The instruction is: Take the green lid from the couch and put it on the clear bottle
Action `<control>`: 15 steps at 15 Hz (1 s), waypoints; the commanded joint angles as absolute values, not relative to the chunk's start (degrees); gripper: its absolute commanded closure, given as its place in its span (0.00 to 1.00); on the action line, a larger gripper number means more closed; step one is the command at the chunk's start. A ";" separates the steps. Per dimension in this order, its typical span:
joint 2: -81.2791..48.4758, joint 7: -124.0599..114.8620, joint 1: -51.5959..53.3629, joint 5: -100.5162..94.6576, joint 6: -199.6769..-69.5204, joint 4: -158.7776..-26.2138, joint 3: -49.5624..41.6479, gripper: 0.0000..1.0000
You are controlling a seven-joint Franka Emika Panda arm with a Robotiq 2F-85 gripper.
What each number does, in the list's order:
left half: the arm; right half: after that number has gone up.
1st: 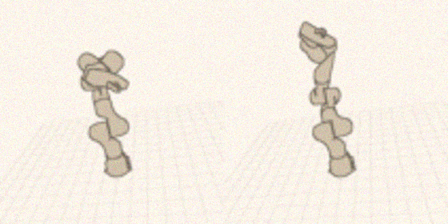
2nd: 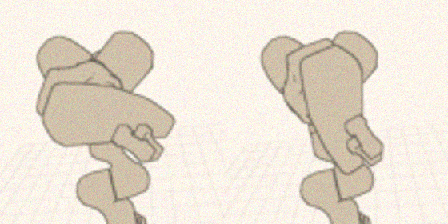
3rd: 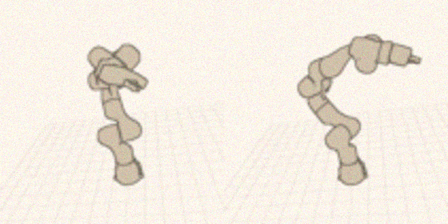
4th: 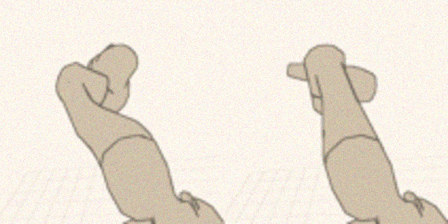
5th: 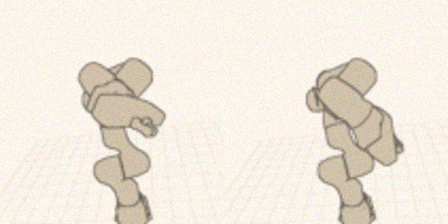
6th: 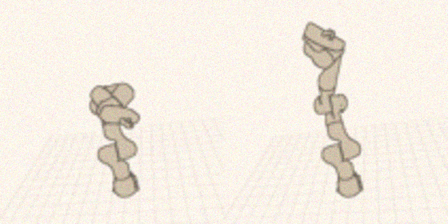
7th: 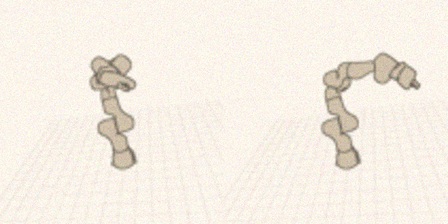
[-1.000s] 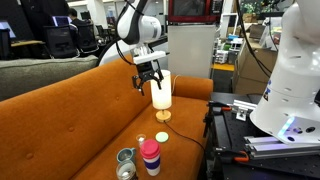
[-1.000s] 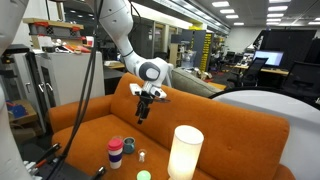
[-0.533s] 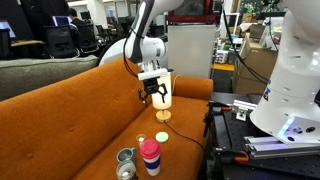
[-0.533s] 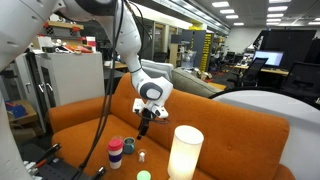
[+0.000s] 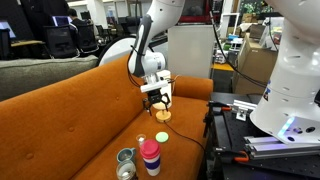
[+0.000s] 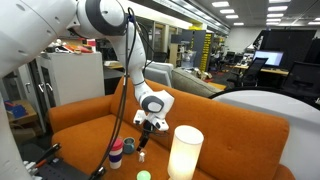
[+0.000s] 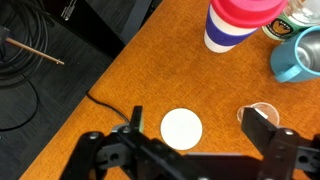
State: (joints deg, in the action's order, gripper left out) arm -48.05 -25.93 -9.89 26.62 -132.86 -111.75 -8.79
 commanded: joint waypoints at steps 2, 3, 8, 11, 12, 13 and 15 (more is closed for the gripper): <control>-48.10 -26.08 -10.08 26.39 -132.76 -111.68 -8.66 0.00; -48.13 -26.08 -10.08 26.39 -132.76 -111.70 -8.66 0.00; -55.02 -28.08 -13.62 31.55 -130.14 -103.91 -6.32 0.00; -62.68 -29.37 -15.06 35.47 -131.44 -97.37 -5.14 0.00; -65.59 -30.29 -15.27 36.37 -131.32 -94.83 -5.16 0.00; -67.99 -31.00 -15.41 37.10 -131.22 -92.69 -5.26 0.00; -72.20 -33.03 -15.34 38.00 -130.79 -89.07 -5.77 0.00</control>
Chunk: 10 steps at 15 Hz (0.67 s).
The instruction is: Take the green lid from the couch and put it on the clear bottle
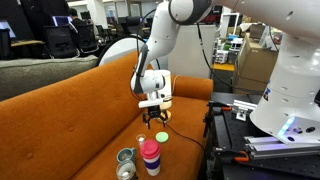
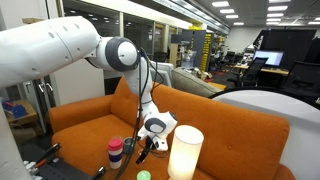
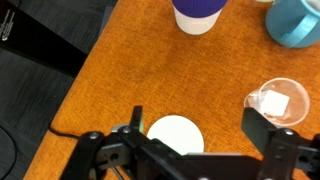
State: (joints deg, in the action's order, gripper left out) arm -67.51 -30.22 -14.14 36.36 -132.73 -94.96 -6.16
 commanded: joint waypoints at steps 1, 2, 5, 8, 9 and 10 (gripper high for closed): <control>-73.75 -33.90 -15.42 38.39 -130.93 -87.66 -5.81 0.00; -74.99 -34.86 -16.17 39.08 -130.36 -86.41 -5.39 0.00; -75.25 -34.46 -14.72 38.06 -132.28 -87.30 -6.27 0.00; -75.41 -34.97 -14.88 38.04 -131.89 -86.56 -6.25 0.00; -75.42 -34.97 -14.89 38.04 -131.86 -86.56 -6.25 0.00; -75.42 -34.97 -14.89 38.04 -131.84 -86.56 -6.25 0.00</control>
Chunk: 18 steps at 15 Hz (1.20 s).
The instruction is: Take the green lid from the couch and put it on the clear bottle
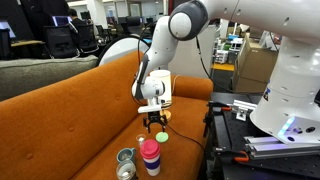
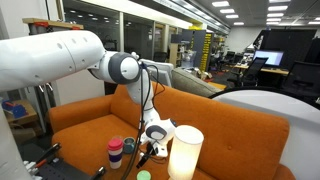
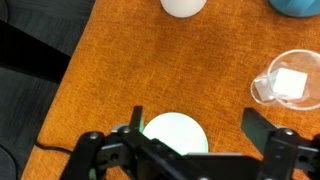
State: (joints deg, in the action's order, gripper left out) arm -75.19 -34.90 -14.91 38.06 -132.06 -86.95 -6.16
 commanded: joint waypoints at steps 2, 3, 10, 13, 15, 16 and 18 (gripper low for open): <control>-76.16 -36.07 -14.62 38.16 -132.41 -86.00 -6.61 0.00; -76.62 -36.28 -15.01 38.49 -132.45 -85.82 -6.48 0.00; -80.41 -38.80 -15.81 41.72 -142.23 -85.69 -6.32 0.00; -82.13 -38.76 -15.52 42.25 -145.22 -84.73 -5.95 0.00; -82.90 -38.83 -15.34 41.99 -146.20 -84.35 -5.72 0.00; -83.08 -38.86 -15.22 41.86 -146.42 -84.39 -5.66 0.00; -83.46 -38.96 -14.86 41.56 -146.62 -84.34 -5.80 0.00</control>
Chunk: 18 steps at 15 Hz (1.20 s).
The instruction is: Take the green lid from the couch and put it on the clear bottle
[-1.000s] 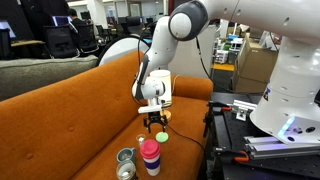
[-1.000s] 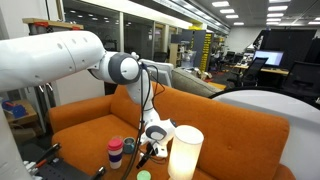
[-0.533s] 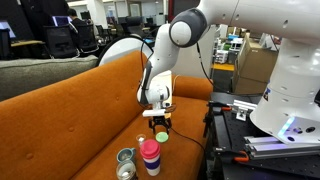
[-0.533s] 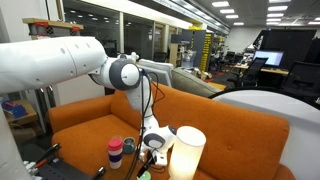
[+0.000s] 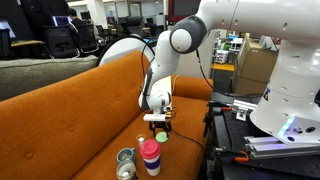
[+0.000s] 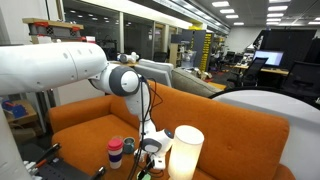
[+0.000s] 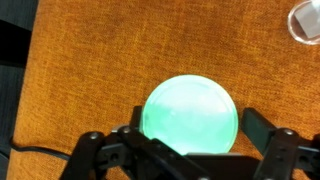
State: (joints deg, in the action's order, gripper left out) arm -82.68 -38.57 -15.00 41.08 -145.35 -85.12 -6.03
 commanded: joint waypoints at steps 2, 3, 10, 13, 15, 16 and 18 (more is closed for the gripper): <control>-83.71 -39.00 -14.61 41.36 -146.73 -84.48 -5.93 0.00; -83.71 -38.98 -14.52 41.25 -146.60 -84.61 -5.97 0.00; -83.81 -39.58 -14.32 41.01 -146.71 -85.20 -6.10 0.00; -83.87 -39.97 -15.13 41.45 -146.18 -84.16 -5.77 0.00; -83.86 -41.15 -15.22 41.40 -145.90 -83.32 -6.00 0.00; -83.85 -41.63 -15.27 41.28 -145.76 -83.03 -6.09 0.00; -83.84 -42.27 -15.63 40.96 -144.61 -82.75 -5.98 0.00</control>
State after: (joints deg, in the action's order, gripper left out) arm -83.84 -41.21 -14.68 41.07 -145.97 -83.40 -6.40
